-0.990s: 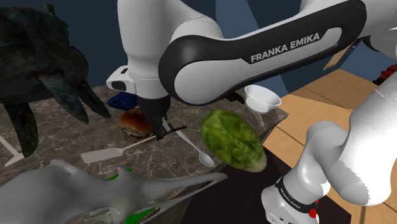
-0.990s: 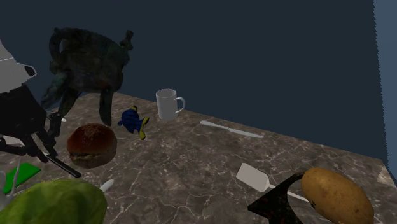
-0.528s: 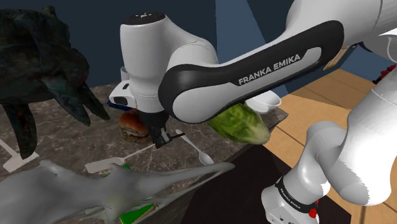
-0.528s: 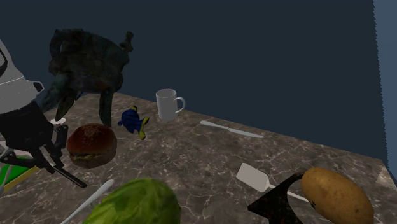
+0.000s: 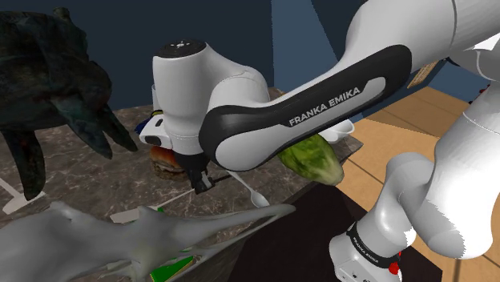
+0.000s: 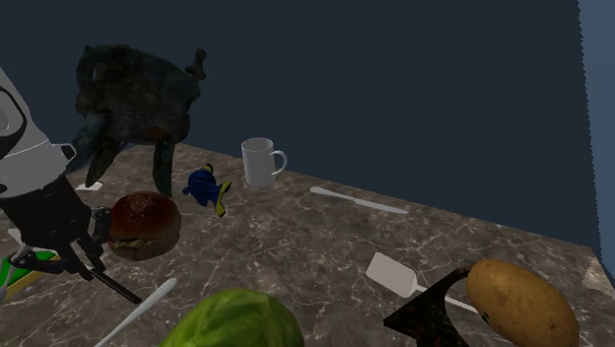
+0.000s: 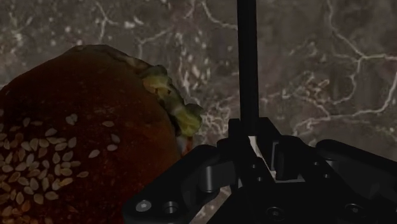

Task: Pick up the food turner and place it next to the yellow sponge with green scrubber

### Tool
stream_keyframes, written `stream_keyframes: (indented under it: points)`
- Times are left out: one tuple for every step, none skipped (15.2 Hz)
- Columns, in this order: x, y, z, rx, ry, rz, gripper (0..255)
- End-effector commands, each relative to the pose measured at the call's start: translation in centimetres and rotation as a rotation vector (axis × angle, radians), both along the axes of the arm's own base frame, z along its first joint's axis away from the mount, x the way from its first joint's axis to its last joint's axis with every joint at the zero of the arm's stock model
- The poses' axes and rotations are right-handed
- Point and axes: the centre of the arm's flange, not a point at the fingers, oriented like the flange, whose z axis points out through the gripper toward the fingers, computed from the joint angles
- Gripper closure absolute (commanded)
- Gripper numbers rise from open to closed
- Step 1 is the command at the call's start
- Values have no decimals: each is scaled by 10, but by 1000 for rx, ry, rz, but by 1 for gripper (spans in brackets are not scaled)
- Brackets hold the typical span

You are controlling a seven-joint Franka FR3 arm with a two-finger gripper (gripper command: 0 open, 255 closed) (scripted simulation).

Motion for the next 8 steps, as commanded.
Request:
stream_keyframes:
  points:
    - [0, 0, -1, 0, 0, 0, 255]
    - [0, 0, -1, 0, 0, 0, 255]
    - [0, 0, -1, 0, 0, 0, 255]
    - [0, 0, -1, 0, 0, 0, 255]
    - [0, 0, -1, 0, 0, 0, 255]
    - [0, 0, -1, 0, 0, 0, 0]
    - [0, 0, -1, 0, 0, 0, 0]
    - [0, 0, -1, 0, 0, 0, 0]
